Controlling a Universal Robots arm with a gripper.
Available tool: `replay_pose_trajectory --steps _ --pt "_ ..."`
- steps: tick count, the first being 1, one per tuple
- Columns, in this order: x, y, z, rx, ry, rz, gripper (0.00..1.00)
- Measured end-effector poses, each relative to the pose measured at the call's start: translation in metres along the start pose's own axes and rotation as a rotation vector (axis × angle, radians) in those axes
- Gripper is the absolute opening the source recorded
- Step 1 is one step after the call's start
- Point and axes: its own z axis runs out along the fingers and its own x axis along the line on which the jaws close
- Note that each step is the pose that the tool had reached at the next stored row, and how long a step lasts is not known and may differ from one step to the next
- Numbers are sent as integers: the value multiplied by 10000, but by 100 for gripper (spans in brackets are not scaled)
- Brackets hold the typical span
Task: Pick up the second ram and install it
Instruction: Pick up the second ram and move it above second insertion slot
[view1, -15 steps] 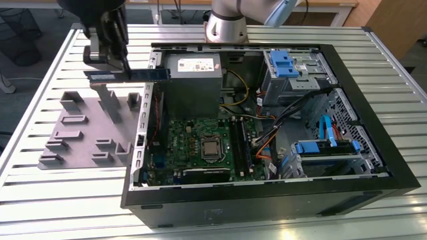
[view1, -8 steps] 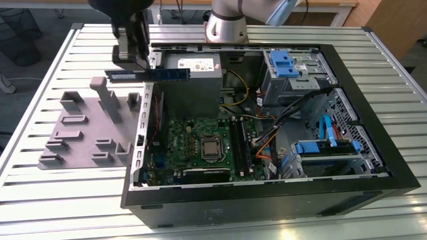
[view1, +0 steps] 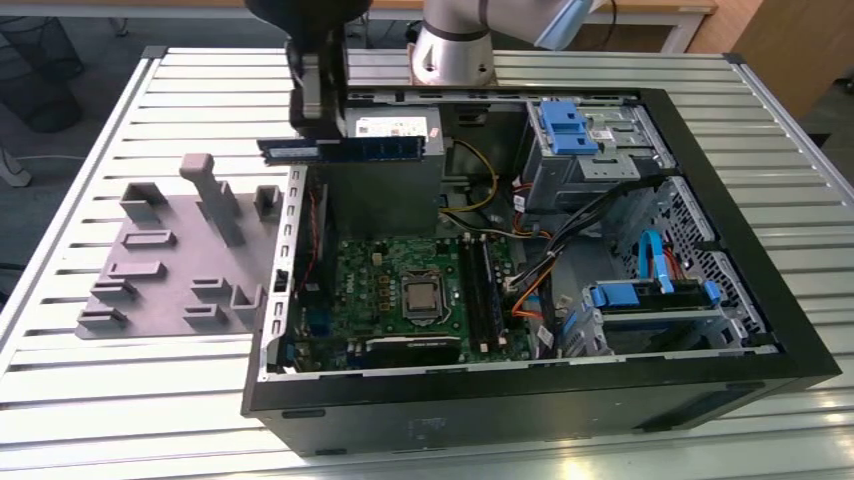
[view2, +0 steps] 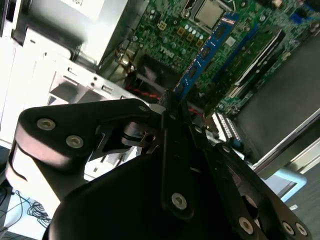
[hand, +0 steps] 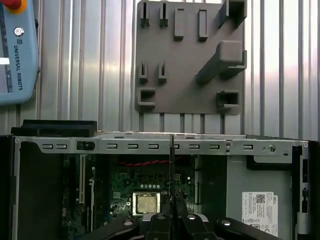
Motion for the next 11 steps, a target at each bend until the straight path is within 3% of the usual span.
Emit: replay_pose_trajectory --steps 11 --pt "-1 -508 -9 0 0 0 14"
